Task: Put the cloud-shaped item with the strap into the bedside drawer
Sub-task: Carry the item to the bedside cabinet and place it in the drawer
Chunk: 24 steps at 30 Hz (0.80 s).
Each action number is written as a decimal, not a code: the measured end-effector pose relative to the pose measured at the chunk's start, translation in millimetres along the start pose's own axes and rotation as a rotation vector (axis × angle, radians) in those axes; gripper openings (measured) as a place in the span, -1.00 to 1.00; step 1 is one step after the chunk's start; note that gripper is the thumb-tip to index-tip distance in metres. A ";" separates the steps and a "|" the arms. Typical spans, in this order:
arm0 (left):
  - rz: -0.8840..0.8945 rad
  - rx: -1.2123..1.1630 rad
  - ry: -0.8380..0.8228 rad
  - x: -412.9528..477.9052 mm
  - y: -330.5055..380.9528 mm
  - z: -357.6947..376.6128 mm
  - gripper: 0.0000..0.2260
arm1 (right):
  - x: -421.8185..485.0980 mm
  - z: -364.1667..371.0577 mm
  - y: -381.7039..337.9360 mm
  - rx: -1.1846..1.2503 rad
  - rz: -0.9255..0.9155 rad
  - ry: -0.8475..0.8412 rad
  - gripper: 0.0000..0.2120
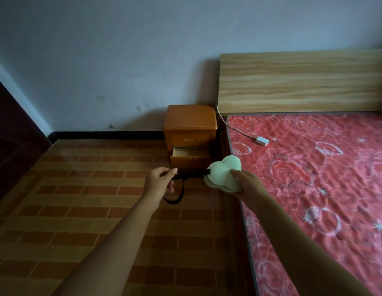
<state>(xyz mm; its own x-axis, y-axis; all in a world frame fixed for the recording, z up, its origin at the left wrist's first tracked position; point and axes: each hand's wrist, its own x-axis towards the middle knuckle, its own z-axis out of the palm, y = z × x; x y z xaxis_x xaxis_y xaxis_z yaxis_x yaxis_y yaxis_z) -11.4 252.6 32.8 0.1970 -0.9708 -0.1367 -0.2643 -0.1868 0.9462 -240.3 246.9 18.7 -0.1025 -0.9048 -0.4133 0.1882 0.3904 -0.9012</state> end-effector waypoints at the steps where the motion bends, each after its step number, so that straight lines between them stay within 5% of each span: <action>1: 0.000 0.008 0.005 13.9 1.3 0.1 -0.81 | 13.8 3.4 -8.2 -0.003 0.007 0.000 -0.80; 24: 0.090 0.111 -0.084 422.3 39.3 -41.3 -0.80 | 344.2 154.2 -128.2 0.094 0.056 0.120 -0.78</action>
<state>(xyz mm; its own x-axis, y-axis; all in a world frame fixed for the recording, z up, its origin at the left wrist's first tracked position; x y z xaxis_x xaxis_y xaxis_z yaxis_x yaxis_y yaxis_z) 100.4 -158.5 24.4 0.0888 -0.9927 -0.0810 -0.3809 -0.1090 0.9182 -149.1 -140.8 12.2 -0.2041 -0.8531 -0.4802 0.2866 0.4169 -0.8626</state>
